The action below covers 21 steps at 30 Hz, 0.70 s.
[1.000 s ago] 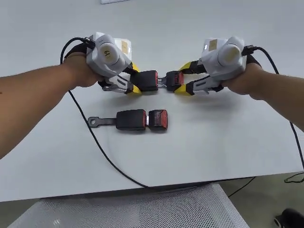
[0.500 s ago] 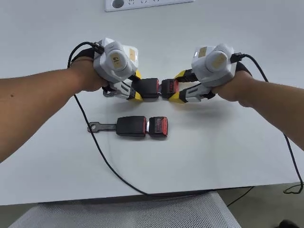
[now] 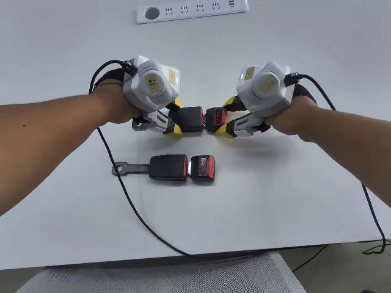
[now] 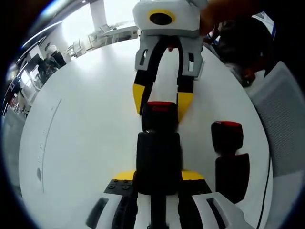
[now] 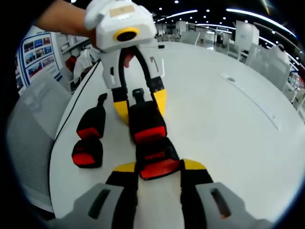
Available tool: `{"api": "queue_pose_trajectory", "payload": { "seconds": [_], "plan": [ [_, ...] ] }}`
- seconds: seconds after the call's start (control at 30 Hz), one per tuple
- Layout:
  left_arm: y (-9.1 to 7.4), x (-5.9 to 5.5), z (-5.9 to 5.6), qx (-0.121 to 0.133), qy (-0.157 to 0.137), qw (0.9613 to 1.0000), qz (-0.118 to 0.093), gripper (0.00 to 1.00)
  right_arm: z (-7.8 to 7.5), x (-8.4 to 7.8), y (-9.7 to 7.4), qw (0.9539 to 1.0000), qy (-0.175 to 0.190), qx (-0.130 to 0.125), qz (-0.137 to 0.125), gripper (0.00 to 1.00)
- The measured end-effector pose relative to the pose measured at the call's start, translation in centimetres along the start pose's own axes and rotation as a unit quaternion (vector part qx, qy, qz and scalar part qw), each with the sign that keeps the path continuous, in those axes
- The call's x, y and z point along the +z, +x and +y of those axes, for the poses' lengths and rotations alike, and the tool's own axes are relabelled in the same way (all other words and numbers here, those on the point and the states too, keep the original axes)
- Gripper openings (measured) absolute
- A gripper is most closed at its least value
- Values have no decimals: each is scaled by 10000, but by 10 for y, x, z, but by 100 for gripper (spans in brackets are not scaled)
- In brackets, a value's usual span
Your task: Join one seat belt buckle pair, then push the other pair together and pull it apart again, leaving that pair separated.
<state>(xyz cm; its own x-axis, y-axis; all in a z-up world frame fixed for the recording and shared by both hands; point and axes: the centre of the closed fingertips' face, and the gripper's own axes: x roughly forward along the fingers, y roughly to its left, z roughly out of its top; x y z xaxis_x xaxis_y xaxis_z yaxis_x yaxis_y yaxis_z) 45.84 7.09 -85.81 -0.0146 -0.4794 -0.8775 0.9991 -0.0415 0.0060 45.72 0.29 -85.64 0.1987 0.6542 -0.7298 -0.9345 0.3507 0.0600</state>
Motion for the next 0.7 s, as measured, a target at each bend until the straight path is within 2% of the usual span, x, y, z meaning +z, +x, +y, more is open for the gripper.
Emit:
{"api": "queue_pose_trajectory", "payload": {
  "seconds": [0.23, 0.7],
  "plan": [
    [2, 0, 2, -5, 1, 10000, 4, 32, 2, 1, -3, 10000, -9, -56, 13, 33],
    [3, 0, 4, -26, 25, 10000, 53, 33, 5, 4, -5, 9994, 115, -247, 231, 34]
  ]
}}
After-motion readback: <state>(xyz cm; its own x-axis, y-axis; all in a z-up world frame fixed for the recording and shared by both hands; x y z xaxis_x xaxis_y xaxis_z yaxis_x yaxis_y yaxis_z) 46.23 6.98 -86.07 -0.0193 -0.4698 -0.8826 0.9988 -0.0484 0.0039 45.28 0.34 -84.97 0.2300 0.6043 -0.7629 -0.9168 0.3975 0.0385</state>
